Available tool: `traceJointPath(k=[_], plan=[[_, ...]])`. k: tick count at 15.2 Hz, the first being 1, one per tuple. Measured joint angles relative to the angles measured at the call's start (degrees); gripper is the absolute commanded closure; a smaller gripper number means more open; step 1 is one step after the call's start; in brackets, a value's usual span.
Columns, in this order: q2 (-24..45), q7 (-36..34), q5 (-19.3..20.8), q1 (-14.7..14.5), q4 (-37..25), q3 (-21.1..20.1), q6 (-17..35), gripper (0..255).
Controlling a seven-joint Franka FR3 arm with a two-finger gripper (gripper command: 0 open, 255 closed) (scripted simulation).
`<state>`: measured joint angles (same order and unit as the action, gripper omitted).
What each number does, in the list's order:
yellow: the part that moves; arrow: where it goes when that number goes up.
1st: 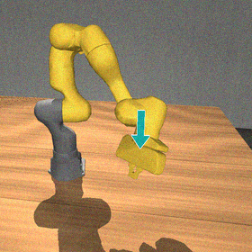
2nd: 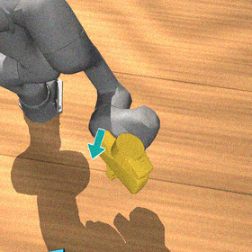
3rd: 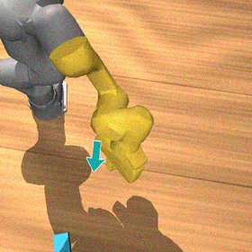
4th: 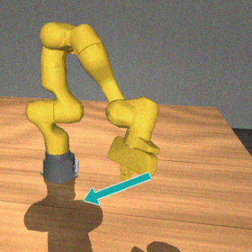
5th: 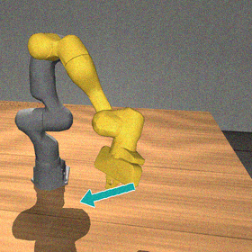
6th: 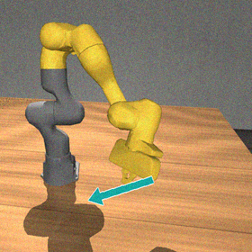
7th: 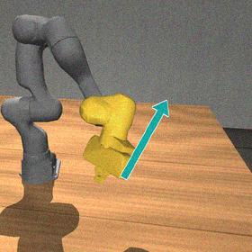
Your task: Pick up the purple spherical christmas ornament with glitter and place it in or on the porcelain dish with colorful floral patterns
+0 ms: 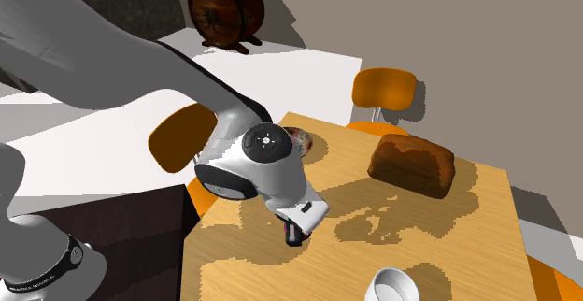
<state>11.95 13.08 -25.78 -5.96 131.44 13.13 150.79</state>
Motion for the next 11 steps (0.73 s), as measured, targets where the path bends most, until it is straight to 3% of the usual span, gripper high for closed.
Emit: traceJointPath(k=[11], plan=[[2.29,-19.76,5.66,-11.6,-3.07,-3.58,2.51,255]])
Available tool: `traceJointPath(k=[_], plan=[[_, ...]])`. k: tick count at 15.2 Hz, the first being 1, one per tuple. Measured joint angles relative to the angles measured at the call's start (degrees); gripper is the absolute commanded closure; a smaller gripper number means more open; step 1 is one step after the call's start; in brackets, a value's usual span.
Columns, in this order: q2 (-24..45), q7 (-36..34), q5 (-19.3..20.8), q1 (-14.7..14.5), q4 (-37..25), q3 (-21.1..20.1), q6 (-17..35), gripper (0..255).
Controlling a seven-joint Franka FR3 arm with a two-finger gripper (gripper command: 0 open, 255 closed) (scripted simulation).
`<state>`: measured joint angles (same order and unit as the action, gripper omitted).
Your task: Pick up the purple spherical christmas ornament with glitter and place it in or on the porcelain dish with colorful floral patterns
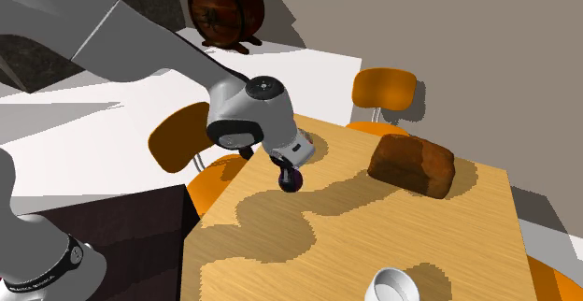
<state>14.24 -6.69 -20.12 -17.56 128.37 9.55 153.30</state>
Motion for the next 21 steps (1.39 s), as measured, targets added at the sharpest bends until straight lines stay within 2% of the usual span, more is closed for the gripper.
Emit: traceJointPath(k=[10,19,21], plan=[[6.73,-16.47,5.15,-10.23,-9.54,-1.21,-1.15,255],[15.65,-29.22,8.92,-18.52,-24.15,-1.12,-6.11,255],[17.49,-30.15,9.02,-19.08,-26.14,-1.26,-6.23,255]])
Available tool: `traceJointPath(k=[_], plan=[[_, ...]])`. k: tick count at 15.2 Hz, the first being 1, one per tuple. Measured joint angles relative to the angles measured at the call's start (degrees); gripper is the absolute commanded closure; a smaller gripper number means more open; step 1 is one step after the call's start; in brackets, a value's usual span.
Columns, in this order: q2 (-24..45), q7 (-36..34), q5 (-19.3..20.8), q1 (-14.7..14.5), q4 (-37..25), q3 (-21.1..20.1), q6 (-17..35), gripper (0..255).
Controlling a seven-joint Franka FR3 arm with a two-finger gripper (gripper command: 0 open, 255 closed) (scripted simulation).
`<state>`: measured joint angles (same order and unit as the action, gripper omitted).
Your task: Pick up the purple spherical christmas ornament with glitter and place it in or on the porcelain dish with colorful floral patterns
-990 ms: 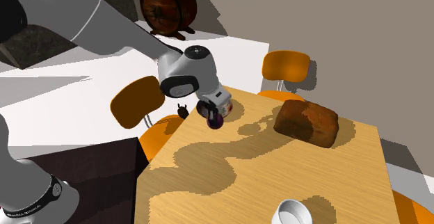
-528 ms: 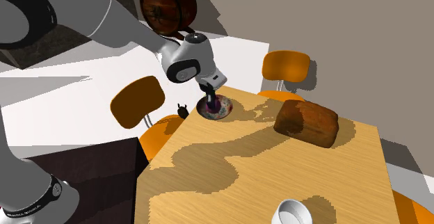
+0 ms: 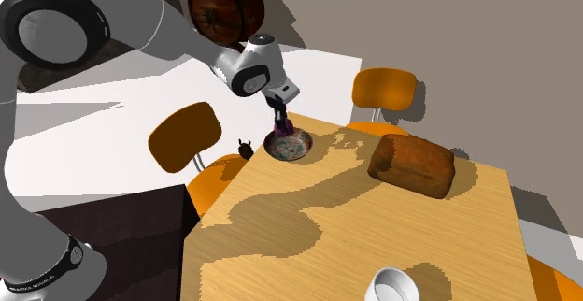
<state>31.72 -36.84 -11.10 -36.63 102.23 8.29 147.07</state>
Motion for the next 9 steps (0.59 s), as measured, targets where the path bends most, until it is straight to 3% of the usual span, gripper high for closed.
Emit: traceJointPath(k=[9], plan=[[4.95,0.74,-1.11,0.61,-0.58,-1.04,4.35,255]])
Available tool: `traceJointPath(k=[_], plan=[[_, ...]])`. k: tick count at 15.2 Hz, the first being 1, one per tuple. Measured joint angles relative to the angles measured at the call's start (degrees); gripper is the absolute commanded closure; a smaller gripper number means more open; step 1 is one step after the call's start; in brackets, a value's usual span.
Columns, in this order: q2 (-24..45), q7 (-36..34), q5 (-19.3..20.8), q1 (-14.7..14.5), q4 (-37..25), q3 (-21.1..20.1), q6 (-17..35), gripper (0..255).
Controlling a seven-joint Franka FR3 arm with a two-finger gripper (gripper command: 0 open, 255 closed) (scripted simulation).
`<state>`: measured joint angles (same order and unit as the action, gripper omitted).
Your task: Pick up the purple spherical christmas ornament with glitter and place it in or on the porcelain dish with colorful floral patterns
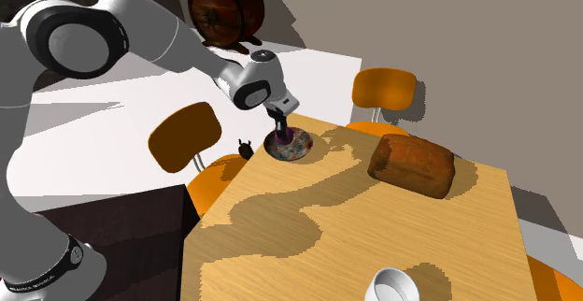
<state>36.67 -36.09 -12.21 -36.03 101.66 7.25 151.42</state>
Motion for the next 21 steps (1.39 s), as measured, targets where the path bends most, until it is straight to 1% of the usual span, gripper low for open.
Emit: traceJointPath(k=[3,9,10,16,19,20,21], plan=[[1.45,0.16,-0.28,0.13,-0.22,-0.31,1.23,255],[1.88,0.23,-0.36,0.2,-0.39,-0.4,1.52,255],[1.88,0.23,-0.36,0.2,-0.39,-0.4,1.52,0],[1.88,0.23,-0.36,0.2,-0.41,-0.4,1.52,0],[-2.19,0.25,0.1,-0.01,2.2,0.2,0.03,0],[-3.45,-0.32,0.41,-0.57,2.81,0.48,-0.56,0],[-3.92,-0.41,0.55,-0.61,2.55,0.6,-1.27,0]])
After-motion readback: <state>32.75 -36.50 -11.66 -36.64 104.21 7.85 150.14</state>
